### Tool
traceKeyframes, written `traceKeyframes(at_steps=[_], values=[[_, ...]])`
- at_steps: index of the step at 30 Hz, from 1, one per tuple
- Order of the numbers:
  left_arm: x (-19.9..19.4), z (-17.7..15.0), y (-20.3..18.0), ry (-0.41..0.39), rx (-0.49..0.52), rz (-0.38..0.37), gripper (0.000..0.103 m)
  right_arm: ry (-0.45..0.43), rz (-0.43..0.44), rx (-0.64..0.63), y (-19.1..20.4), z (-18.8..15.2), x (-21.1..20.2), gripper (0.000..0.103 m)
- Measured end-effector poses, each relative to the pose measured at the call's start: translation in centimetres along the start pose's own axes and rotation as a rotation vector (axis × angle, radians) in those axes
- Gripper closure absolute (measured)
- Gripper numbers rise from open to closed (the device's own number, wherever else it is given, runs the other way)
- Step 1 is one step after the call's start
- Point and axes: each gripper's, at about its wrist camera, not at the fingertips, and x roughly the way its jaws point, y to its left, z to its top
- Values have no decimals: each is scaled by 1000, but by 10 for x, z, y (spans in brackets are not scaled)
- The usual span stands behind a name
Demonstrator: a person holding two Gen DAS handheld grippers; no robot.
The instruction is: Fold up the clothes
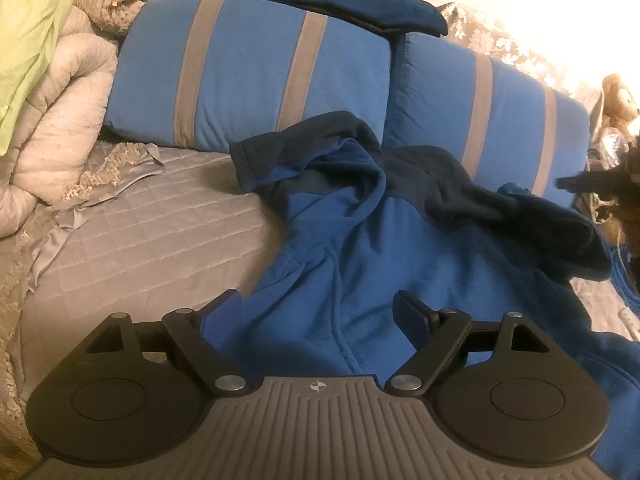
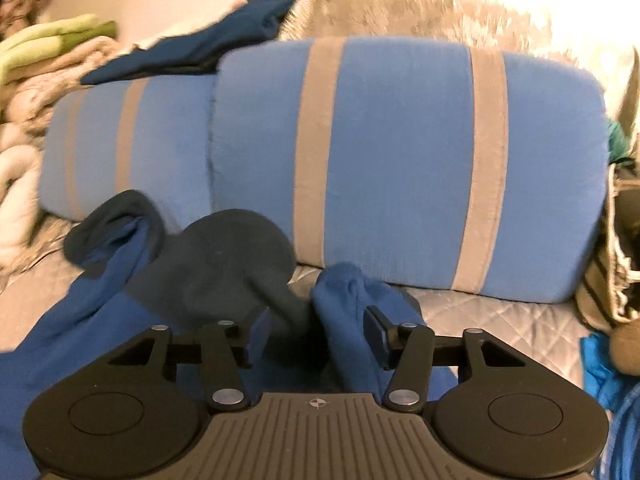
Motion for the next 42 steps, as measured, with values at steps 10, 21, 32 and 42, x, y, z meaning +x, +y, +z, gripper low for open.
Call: traceKeyframes(at_steps=[10, 21, 32, 42], values=[[4, 1, 3, 10, -22, -26, 20, 106, -108, 152, -20, 13, 103, 79], [3, 1, 3, 5, -25, -26, 20, -171, -21, -112, 31, 18, 14, 99], [1, 1, -1, -1, -13, 1, 20, 190, 264, -776, 133, -114, -25, 99], [1, 2, 3, 0, -10, -3, 20, 201, 201, -985, 151, -139, -50, 59]])
